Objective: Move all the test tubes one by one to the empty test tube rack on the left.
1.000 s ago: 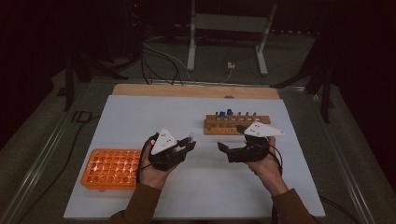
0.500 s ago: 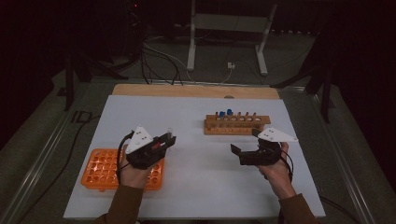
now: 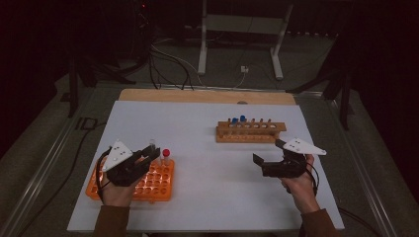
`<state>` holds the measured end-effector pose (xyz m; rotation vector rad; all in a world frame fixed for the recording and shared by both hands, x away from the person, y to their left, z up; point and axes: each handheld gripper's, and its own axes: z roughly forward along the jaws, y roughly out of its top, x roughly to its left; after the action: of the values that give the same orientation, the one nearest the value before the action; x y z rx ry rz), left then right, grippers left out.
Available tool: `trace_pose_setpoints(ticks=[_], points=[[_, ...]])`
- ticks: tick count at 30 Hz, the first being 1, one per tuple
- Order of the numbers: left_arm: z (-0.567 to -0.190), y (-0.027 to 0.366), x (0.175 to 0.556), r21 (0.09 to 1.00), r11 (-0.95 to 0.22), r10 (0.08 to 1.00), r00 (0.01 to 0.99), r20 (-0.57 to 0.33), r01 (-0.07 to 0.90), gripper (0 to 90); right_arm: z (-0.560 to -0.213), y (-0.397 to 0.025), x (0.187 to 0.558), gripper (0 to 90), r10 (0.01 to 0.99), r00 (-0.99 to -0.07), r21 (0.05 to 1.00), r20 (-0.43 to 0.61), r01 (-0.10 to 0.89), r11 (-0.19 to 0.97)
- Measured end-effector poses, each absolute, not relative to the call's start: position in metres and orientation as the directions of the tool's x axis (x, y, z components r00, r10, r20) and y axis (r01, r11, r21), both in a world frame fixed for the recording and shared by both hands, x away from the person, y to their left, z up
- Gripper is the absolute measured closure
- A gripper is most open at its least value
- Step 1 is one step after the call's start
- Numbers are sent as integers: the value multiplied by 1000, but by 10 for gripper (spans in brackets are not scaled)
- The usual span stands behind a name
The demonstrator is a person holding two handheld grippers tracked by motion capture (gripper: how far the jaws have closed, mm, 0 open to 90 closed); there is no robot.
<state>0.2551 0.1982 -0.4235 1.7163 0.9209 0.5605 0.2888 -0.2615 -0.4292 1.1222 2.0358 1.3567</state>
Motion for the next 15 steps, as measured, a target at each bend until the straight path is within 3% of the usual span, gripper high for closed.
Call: trace_pose_setpoints(ticks=[15], points=[[-456,214,271,919,-135,865,496,-72,369,764,-434,-267,286,1,821,-564,908,87,384,167]])
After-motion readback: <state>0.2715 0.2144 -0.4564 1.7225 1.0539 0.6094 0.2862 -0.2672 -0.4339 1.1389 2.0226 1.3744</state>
